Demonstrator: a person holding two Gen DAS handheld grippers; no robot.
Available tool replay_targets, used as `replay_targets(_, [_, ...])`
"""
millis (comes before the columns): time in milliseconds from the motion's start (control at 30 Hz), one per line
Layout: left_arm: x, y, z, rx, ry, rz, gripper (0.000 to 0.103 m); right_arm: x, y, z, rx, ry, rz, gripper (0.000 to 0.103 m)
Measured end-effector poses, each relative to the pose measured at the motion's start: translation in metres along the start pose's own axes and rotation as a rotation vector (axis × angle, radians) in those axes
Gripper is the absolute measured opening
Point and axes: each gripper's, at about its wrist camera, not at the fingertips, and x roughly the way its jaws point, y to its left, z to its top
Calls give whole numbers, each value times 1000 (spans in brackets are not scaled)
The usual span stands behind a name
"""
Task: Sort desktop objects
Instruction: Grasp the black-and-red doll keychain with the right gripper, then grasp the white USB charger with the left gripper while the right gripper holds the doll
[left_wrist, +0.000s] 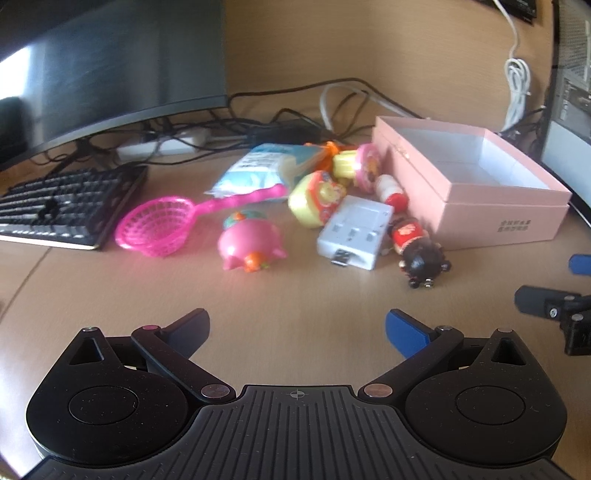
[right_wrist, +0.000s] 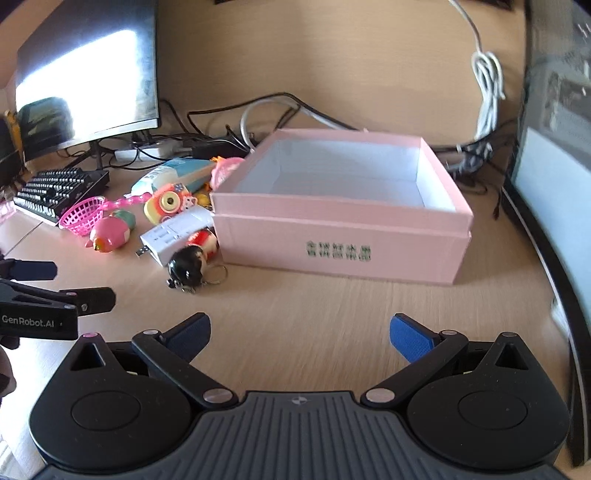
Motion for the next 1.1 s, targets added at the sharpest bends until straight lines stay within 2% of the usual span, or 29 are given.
replay_targets(133, [-17, 16, 2, -69, -9, 44, 103, -2, 9, 11, -46, -23, 66, 103])
replay_targets(167, [-22, 20, 2, -59, -9, 24, 103, 1, 14, 15, -66, -27, 89, 103])
replay_targets(233, [-30, 29, 2, -84, 2, 53, 103, 7, 24, 21, -94, -33, 136, 103])
replay_targets(367, [-44, 44, 2, -124, 37, 98, 103, 34, 45, 35, -108, 4, 213, 81])
replay_targets(467, [-51, 48, 1, -120, 61, 91, 103, 54, 60, 41, -110, 25, 182, 69])
replay_targets(500, [-53, 49, 1, -109, 60, 89, 103, 58, 62, 42, -96, 35, 185, 58])
replay_targets(567, [-51, 49, 3, -83, 67, 72, 103, 66, 63, 44, -68, 73, 197, 41])
replay_targets(633, [-43, 49, 8, -61, 82, 44, 103, 65, 65, 43, -62, 86, 184, 33])
replay_targets(833, [-13, 33, 20, -9, 104, -65, 103, 34, 49, 26, 18, 155, 137, 31])
replay_targets(1033, [-1, 7, 26, 52, 82, -200, 103, 5, 19, 10, 65, 208, -3, 32])
replay_targets(1100, [2, 3, 29, 64, 79, -228, 103, -4, 10, 13, 105, 205, -26, 43])
